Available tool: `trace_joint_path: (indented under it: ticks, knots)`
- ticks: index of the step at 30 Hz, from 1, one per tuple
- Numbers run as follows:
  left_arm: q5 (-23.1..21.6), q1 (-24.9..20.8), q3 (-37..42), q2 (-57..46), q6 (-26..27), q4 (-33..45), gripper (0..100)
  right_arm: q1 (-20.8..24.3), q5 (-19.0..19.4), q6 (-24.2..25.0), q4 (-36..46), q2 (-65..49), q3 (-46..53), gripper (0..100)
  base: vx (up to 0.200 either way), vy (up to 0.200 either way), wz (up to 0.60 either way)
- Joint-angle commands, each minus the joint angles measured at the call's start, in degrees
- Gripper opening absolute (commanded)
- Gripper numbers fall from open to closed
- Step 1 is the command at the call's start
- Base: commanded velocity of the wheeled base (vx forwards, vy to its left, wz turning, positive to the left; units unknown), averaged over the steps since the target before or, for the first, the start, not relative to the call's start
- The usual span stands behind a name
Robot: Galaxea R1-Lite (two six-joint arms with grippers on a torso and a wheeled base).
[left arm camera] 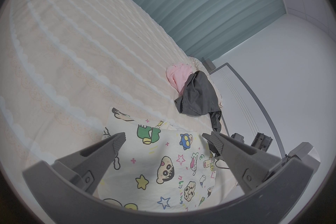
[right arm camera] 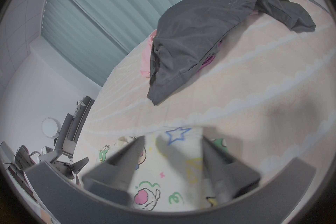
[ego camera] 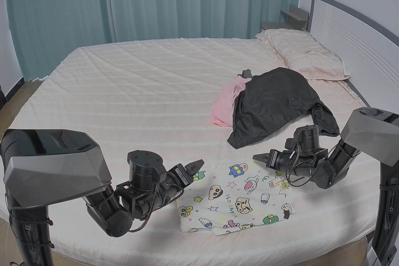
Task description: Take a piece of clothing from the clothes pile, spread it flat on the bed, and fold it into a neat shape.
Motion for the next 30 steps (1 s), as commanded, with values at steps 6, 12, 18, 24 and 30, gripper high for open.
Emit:
trace_joint_path:
  ticks: [6, 12, 18, 24, 30]
  knots:
    - [-0.01, -0.07, -0.05, 0.3, 0.07, -0.01, 100, -1.96, -2.9, 0.03, -0.29, 1.45, -1.86, 0, 0.0, 0.0, 0.0]
    - [0.08, -0.07, -0.14, 0.65, 0.07, -0.1, 100, -3.37, -3.26, 0.12, -0.55, 1.45, -2.65, 0, 0.0, 0.0, 0.0]
    - [0.08, -0.07, -0.14, 0.65, 0.07, -0.19, 100, -3.72, -4.31, 0.21, -0.55, 2.59, -4.32, 0, 0.0, 0.0, 0.0]
    - [0.08, -0.07, -0.14, 0.74, 0.07, -0.19, 100, -3.63, -5.72, 0.12, -0.29, 2.94, -4.67, 0, 0.0, 0.0, 0.0]
    - [0.08, 0.02, -0.14, 0.65, 0.16, -0.19, 100, -4.07, -5.98, 0.21, -0.55, 2.41, -4.58, 100, 0.0, 0.0, 0.0]
